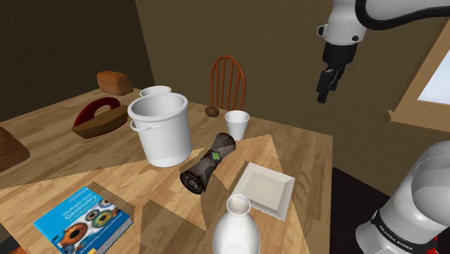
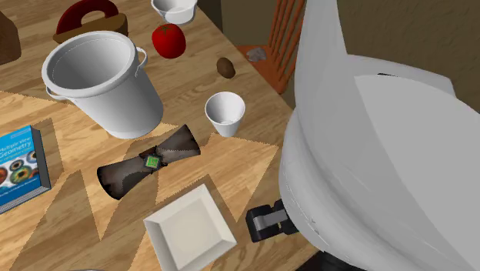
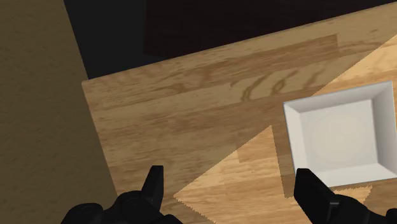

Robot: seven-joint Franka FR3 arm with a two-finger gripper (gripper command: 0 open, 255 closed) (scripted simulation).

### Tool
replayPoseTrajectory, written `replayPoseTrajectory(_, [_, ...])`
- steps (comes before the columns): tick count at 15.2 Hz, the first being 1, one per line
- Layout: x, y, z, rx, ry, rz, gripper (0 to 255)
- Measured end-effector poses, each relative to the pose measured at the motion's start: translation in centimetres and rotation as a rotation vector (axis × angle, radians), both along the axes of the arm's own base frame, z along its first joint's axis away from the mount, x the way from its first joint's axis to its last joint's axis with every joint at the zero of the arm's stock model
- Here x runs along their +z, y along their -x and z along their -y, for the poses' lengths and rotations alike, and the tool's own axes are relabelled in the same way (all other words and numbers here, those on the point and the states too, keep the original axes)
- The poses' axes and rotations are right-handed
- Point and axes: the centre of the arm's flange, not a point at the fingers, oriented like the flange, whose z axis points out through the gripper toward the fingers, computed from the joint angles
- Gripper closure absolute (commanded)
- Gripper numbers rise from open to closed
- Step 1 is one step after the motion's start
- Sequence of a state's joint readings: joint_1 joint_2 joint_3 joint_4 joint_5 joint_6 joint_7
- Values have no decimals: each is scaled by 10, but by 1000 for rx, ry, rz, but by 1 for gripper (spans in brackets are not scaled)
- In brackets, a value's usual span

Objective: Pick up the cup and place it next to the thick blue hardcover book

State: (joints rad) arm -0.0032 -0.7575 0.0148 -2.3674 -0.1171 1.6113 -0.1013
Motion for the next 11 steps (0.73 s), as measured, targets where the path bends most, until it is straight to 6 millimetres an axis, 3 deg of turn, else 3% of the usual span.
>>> replayPoseTrajectory(3, [-9,-12,-6,-5,3,2,0])
replayPoseTrajectory(11, [-54,-91,-49,-35,25,23,0])
